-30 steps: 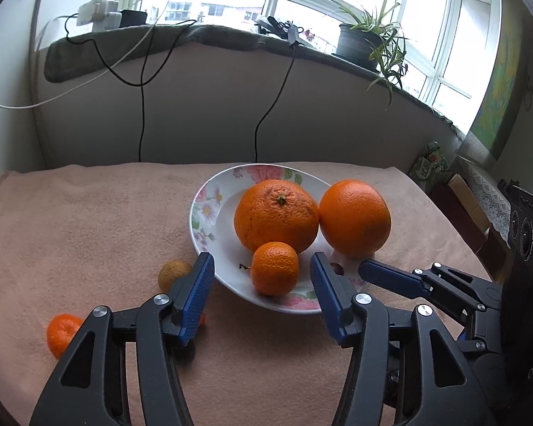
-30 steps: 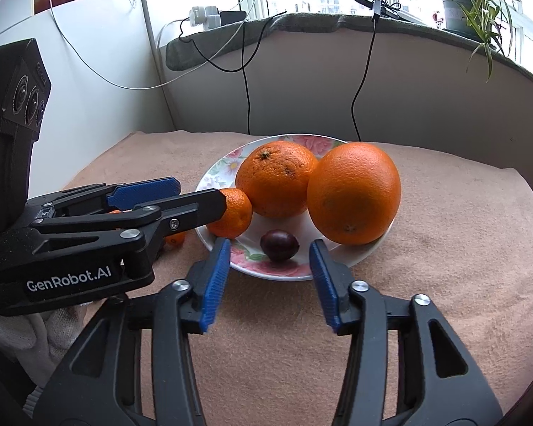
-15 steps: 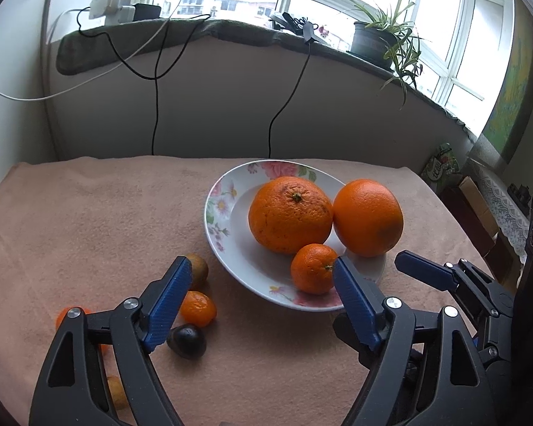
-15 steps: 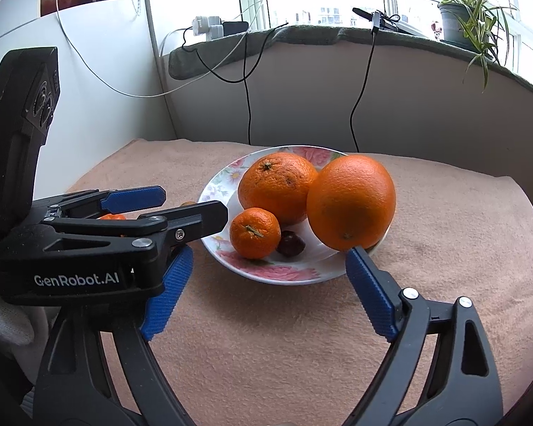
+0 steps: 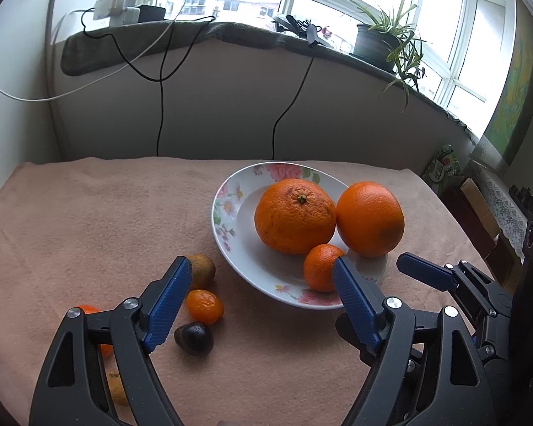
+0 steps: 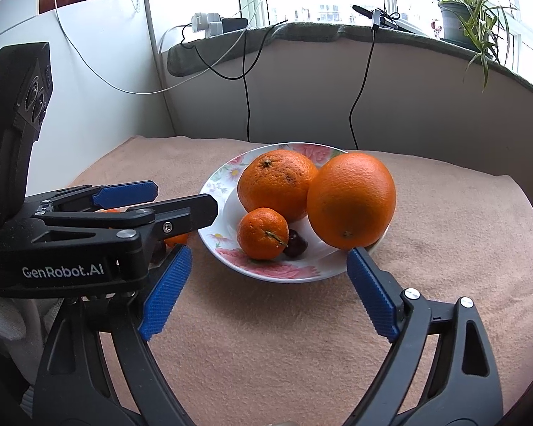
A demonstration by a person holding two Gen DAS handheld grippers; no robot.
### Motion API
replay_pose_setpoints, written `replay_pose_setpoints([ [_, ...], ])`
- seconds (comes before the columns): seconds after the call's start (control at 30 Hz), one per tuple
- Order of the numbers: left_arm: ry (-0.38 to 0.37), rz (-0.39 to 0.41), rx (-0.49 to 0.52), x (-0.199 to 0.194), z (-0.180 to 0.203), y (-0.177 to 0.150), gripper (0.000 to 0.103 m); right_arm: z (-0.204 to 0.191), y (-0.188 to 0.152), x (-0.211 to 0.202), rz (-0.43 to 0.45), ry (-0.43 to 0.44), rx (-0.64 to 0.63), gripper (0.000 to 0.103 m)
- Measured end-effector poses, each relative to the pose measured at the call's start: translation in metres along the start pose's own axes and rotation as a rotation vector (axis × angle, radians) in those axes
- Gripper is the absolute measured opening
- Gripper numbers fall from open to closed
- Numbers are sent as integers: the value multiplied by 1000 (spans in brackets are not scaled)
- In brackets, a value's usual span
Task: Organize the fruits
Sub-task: 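Move both open grippers back toward the remaining fruit on the towel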
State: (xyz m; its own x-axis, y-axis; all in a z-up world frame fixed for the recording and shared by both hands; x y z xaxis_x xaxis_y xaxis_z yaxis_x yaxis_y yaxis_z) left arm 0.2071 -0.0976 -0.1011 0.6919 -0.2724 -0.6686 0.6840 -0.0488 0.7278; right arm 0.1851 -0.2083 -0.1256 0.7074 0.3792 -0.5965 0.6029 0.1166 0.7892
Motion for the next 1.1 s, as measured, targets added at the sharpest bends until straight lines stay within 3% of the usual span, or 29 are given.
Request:
replay_pose_setpoints([
  [0.27, 26, 31, -18, -22, -22, 6, 81, -7, 2, -8, -1, 8, -11, 91],
  [0.6, 133, 74, -88, -62, -89, 11, 81, -38, 6, -19, -13, 79, -54, 91],
  [0.87, 181, 59, -159, -79, -135, -7, 81, -70, 3, -13, -37, 134, -111, 91],
  [1.1, 163, 23, -186, -80, -139, -33, 80, -81, -6, 5, -88, 170, -93, 91],
])
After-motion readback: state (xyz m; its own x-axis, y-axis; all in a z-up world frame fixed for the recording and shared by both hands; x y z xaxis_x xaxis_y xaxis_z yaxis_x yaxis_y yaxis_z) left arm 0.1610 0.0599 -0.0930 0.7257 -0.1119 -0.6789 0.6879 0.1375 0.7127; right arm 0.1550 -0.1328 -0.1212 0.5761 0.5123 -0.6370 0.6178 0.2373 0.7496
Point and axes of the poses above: each gripper's, at about its wrist camera, not at the fingertips, and x roughly the way its jaws point, z to its right, y to its top, the point moved 8 cm from there along x, roughly the way its jaws point, and after that the axes turned 5 degrees about y, right-handed, at the moved point
